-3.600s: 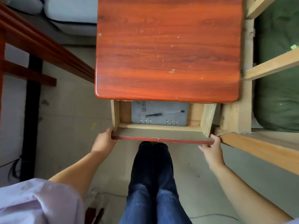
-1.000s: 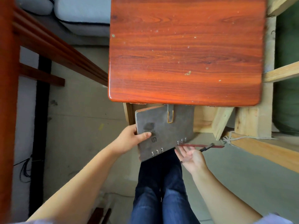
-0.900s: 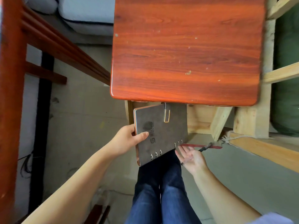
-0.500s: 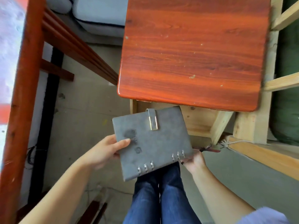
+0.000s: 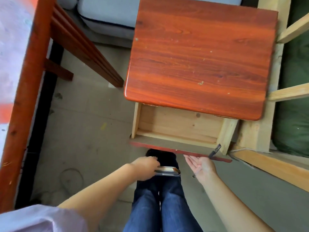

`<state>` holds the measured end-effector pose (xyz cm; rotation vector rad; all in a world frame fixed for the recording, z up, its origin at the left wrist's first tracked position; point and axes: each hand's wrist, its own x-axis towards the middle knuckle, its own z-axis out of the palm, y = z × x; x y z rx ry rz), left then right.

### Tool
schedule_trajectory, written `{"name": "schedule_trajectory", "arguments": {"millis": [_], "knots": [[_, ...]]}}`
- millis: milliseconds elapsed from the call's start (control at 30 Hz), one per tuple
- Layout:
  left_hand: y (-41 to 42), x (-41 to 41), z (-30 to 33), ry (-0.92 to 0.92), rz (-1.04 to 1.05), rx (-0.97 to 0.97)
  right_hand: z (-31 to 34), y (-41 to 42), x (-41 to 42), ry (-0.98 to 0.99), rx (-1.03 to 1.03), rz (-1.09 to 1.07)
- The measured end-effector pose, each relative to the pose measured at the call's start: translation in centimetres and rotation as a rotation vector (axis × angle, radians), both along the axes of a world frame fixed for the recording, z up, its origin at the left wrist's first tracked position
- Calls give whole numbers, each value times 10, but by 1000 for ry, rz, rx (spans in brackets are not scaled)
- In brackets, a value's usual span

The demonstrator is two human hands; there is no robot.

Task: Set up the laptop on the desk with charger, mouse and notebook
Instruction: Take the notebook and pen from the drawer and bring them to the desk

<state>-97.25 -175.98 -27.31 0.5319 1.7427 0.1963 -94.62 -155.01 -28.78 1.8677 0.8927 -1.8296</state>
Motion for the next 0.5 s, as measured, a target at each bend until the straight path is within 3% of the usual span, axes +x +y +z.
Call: {"name": "schedule_trajectory", "arguments": {"millis": [300, 500], "knots": [[47, -35, 9, 215, 171, 137, 46, 16, -35, 129, 10, -6], [44, -35, 2, 276, 73, 138, 48, 13, -36, 137, -3, -40]]}}
